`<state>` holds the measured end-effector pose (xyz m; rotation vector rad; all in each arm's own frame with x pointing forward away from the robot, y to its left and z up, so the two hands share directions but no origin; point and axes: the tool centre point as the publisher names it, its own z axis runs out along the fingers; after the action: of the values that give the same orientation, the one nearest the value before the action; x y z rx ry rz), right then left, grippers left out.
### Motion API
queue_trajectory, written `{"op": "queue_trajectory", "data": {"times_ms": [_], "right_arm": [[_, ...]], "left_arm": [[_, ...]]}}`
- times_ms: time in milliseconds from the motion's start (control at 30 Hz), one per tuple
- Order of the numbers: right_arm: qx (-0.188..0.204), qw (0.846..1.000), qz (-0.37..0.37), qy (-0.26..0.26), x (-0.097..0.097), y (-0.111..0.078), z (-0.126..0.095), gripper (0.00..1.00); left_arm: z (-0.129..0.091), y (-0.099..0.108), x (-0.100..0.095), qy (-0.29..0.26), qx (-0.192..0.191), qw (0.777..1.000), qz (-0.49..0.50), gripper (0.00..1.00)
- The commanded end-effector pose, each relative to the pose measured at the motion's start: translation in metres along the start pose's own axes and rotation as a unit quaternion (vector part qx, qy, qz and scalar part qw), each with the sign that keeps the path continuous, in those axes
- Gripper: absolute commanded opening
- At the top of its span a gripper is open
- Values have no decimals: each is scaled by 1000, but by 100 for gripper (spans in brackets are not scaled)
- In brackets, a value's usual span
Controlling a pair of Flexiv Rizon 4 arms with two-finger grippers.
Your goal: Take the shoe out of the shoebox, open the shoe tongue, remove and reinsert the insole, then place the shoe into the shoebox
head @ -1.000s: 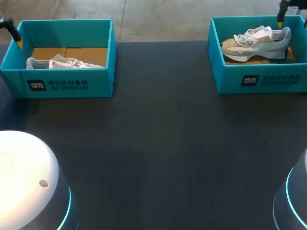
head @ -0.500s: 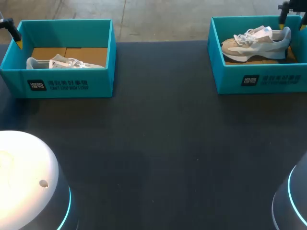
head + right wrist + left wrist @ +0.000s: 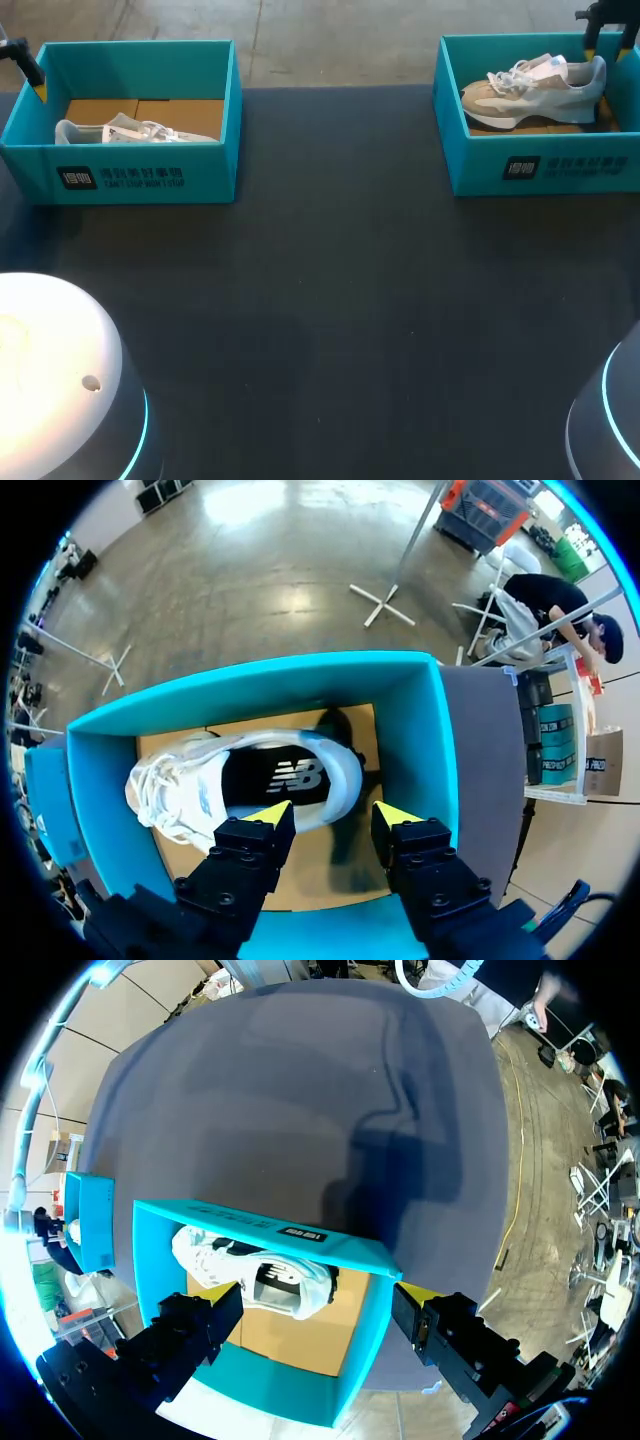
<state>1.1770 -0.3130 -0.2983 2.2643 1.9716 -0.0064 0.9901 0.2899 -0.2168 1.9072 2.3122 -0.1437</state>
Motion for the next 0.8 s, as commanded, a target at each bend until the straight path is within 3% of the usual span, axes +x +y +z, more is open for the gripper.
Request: {"op": "queue_trajectory", "data": {"times_ms": [33,800], "right_arm": [[15,1000,-2,3,-1,13,11,49],[32,999,-14,3,-12,18,53,51]], "left_arm": [[0,-1,0,1,-2,1000,0,100],[0,-1,0,1,-2,1000,0,100]]}}
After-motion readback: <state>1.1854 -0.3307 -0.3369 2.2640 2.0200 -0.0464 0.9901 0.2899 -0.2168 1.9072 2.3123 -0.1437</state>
